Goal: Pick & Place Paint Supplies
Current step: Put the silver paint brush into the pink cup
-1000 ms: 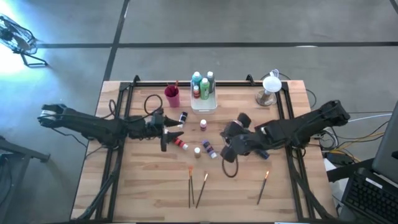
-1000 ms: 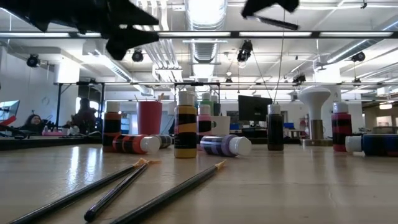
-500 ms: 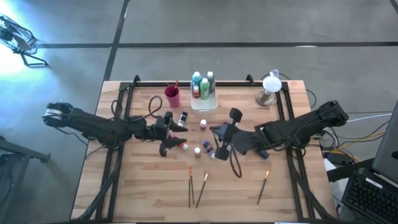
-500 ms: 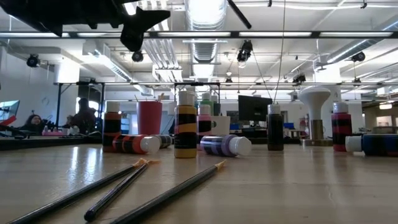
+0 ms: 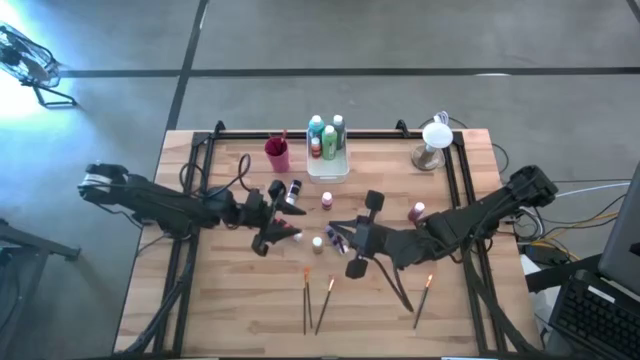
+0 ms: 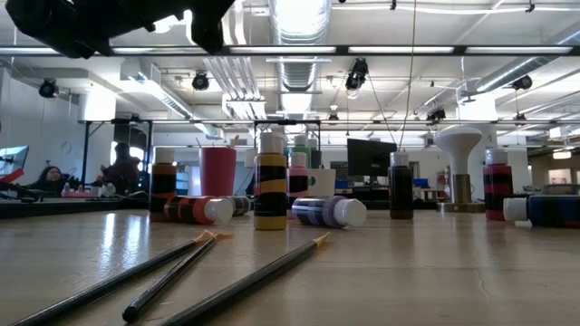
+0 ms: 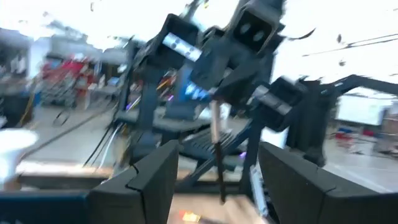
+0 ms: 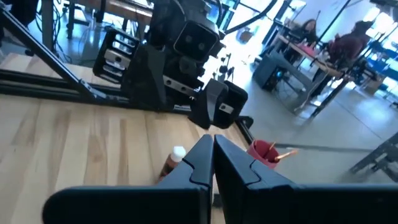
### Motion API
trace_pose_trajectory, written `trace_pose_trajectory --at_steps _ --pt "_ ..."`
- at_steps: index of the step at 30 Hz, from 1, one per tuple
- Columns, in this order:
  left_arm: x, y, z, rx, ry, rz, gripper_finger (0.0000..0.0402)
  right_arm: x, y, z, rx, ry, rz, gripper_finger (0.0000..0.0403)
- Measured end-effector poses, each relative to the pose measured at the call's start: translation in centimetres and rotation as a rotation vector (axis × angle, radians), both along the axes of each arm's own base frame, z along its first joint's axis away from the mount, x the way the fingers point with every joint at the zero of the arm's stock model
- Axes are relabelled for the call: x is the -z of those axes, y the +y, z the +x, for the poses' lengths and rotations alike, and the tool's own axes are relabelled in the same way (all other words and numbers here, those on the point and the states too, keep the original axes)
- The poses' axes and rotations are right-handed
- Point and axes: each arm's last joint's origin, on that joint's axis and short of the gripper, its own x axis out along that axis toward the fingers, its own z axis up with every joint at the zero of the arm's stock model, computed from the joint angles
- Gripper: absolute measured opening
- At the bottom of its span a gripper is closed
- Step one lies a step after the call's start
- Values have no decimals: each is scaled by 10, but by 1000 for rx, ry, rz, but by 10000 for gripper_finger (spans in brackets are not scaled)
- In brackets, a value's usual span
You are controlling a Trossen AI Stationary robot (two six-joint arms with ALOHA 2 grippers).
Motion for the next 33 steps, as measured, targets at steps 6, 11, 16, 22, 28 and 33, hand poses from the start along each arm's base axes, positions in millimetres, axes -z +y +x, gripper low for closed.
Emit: trace_pose_trajectory --at_steps 6,11,16,22,28,33 --pt "-10 -2 3 57 -70 26 227 -3 3 4 -12 -40 -24 8" --pt "-22 -4 7 101 -91 41 227 -2 6 10 -25 -58 -58 8" --pt "-25 -5 18 105 -22 54 227 -5 8 12 -35 -95 -65 8" --pt "-26 -6 30 106 16 58 227 -8 9 13 -77 -123 -59 8" --pt "-31 -8 42 124 8 66 227 -9 10 13 -96 -126 -59 8" --pt "-37 -10 50 142 -7 75 227 -8 10 13 -96 -123 -63 8"
